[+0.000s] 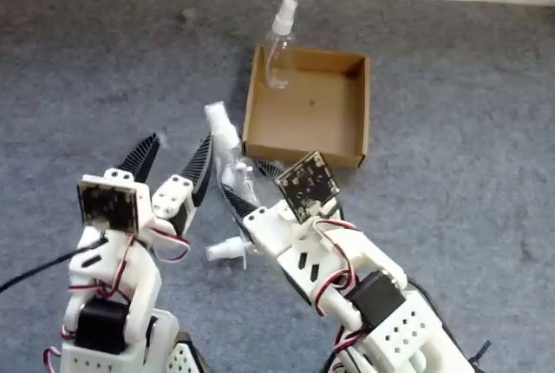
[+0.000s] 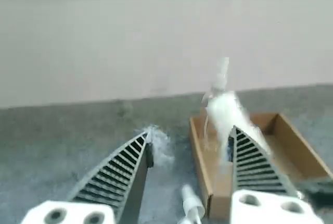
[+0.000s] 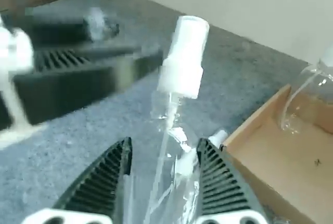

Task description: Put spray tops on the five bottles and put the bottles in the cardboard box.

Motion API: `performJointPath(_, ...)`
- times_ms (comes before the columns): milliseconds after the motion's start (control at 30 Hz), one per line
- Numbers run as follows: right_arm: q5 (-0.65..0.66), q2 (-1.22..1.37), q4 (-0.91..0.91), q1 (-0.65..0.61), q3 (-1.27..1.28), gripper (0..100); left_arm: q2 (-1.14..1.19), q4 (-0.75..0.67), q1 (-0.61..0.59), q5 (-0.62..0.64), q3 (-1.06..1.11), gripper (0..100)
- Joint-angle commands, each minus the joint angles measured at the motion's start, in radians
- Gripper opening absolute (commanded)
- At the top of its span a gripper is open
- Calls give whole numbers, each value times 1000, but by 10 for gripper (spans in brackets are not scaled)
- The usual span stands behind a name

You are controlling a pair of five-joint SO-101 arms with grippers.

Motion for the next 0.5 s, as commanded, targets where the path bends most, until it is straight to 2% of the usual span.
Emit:
performJointPath(0,12,-7,-28,8,-13,3,-53,57,19,-8,-10,210)
performJointPath(133,12,-7,-28,12,-18,3,-54,74,10,-8,-27,210)
performJointPath(333,49,-13,-22,8,-10,3,-45,87,-91,8,-117,210)
performJointPath(467,84,-13,-22,8,-8,3,140,132,-77,87,-292,210)
